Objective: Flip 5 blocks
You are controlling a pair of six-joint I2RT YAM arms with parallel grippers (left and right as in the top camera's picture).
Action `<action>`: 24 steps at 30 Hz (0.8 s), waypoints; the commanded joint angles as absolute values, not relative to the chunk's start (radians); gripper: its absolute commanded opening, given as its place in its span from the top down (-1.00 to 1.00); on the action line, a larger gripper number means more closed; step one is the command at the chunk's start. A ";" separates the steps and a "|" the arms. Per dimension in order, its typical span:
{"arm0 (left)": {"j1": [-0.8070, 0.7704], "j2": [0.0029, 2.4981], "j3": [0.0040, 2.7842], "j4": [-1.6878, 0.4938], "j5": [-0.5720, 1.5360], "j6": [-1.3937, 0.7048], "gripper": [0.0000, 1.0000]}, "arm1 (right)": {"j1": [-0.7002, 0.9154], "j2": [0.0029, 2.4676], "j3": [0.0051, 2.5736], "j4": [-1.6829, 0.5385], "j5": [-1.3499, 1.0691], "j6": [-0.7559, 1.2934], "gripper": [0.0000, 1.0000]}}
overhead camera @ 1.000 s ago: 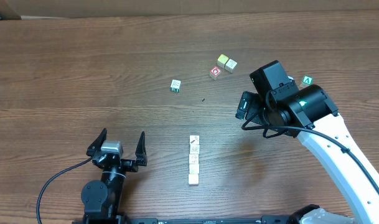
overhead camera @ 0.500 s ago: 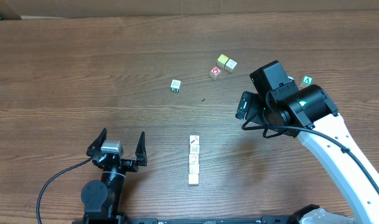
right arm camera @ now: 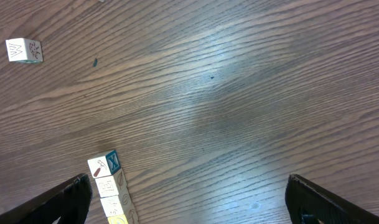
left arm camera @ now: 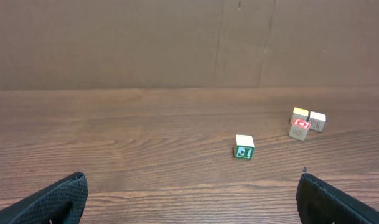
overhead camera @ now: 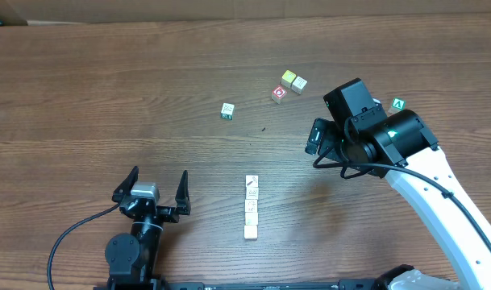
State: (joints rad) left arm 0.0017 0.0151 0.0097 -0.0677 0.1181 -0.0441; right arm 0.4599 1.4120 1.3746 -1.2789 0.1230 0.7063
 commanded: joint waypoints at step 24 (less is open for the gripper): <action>0.007 0.004 0.005 -0.070 0.104 -0.019 -0.99 | 0.153 0.662 0.805 -0.672 -0.044 -0.136 -1.00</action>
